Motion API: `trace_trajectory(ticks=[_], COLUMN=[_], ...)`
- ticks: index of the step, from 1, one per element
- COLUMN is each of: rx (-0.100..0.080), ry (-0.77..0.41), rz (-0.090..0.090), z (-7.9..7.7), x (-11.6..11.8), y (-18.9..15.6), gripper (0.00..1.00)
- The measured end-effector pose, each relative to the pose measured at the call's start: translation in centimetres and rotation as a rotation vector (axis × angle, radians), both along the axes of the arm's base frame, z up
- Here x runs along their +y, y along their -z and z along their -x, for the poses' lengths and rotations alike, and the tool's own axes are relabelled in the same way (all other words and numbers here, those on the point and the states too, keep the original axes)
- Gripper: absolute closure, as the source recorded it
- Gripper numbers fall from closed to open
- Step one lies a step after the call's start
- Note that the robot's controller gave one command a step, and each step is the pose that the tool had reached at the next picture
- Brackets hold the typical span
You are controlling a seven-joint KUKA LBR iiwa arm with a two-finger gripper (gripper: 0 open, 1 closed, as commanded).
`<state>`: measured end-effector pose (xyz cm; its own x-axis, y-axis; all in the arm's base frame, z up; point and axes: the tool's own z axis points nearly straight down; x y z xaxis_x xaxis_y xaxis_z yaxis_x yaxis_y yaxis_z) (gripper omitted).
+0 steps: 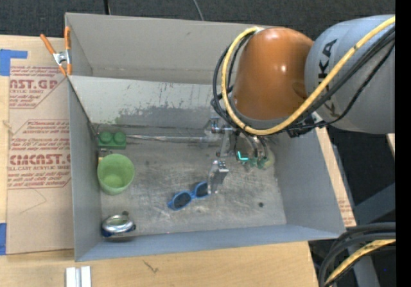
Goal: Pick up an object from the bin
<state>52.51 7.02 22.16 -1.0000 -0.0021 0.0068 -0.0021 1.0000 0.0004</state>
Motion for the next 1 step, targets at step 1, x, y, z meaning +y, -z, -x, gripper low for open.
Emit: trace_trajectory(ticks=[1], rx=[-0.018], ry=[-0.168], rz=[-0.001], z=[-0.72], x=[-6.22], y=[15.04], gripper=[0.00])
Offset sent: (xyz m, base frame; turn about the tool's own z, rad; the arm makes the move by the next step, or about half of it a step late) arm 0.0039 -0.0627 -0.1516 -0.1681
